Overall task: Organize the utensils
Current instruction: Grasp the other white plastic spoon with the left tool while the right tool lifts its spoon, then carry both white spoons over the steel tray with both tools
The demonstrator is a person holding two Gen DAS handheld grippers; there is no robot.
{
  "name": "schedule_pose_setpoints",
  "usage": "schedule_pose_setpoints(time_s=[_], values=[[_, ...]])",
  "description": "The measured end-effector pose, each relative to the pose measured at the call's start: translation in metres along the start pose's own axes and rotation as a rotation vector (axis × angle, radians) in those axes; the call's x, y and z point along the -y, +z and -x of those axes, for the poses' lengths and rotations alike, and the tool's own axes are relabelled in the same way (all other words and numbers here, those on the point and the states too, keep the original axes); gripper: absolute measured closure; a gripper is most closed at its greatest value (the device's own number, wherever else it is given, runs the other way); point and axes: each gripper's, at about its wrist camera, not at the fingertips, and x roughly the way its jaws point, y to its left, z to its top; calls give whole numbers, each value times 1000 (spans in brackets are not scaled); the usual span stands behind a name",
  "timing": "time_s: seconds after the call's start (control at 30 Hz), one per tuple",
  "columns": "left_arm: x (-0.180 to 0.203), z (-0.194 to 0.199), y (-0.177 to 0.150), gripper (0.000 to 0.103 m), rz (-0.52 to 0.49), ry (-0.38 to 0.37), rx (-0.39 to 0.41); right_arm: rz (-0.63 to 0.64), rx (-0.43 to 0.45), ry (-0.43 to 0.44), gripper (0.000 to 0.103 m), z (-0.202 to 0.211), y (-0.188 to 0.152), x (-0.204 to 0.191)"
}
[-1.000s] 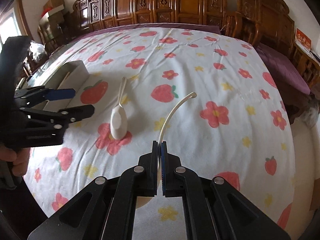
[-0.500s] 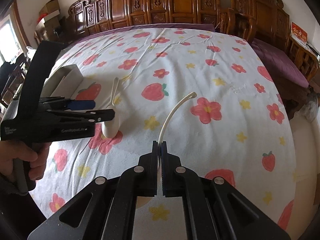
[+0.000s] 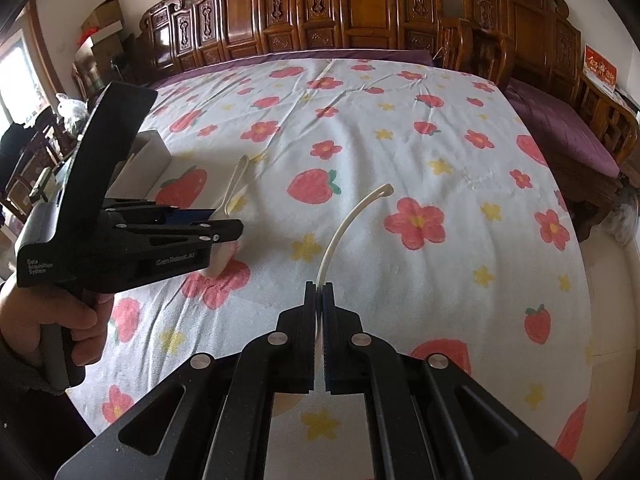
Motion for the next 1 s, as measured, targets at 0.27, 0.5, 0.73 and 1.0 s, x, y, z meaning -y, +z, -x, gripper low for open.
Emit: schedule_pose_setpoints(time_s=[0.27, 0.5, 0.73, 1.0], values=[[-2, 27, -5, 99, -40, 8, 40, 12, 5, 9, 99, 3, 1, -7], [-7, 62, -9, 99, -57, 23, 85, 31, 20, 31, 99, 12, 4, -21], [-18, 98, -12, 99, -58, 46, 135, 58, 48, 67, 99, 24, 10, -41], [-37, 129, -20, 99, -50, 63, 173, 104, 65, 97, 99, 33, 11, -68]])
